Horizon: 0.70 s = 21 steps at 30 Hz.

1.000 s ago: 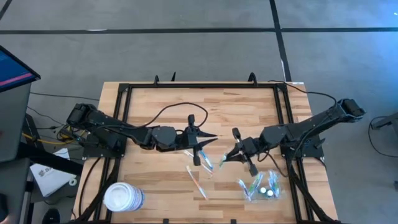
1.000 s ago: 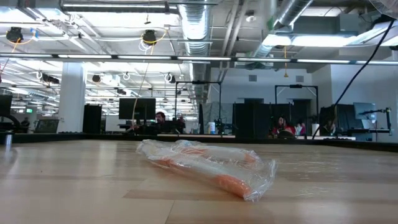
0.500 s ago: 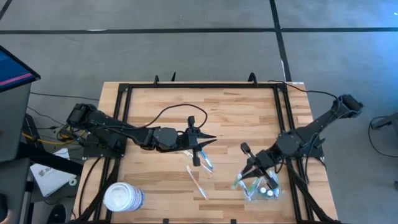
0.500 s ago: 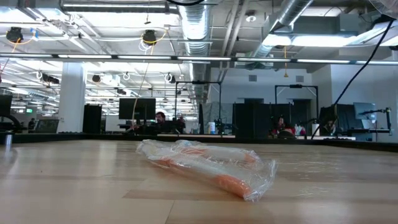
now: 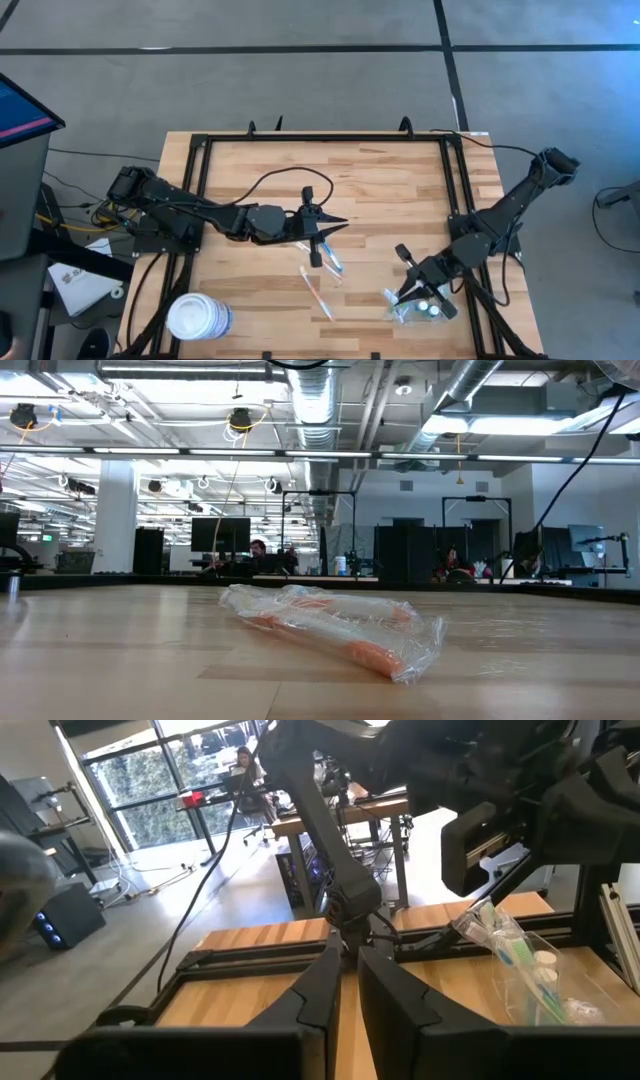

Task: Pick & Place toothbrushing station
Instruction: Put the green toothbrush into the transparent organizer

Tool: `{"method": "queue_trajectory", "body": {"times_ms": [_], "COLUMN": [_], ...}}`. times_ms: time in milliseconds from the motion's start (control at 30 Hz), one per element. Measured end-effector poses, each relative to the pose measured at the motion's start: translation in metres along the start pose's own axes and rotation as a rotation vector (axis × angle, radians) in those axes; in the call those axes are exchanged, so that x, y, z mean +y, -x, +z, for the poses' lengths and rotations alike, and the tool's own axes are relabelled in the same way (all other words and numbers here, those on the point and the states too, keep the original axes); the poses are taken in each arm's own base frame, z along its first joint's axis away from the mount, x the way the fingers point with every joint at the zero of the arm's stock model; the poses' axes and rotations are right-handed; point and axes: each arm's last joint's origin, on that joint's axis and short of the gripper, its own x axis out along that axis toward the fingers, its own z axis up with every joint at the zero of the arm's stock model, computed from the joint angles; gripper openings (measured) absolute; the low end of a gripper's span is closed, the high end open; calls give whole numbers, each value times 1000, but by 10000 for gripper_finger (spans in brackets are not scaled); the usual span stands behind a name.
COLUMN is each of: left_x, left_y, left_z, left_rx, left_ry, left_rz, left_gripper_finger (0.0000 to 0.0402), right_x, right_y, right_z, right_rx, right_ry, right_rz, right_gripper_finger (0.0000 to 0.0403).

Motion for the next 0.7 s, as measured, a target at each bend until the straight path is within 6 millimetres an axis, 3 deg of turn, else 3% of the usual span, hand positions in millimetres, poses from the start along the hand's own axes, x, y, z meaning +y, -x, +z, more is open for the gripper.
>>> {"method": "queue_trajectory", "body": {"times_ms": [700], "left_x": [0], "left_y": [0], "left_z": [-2], "left_rx": [18], "left_ry": [-9], "left_rz": [-4], "left_gripper_finger": [33], "right_x": [31], "right_y": [11], "right_z": [-25], "right_rx": [99], "right_ry": [-168], "right_rz": [-233], "right_gripper_finger": [0]}}
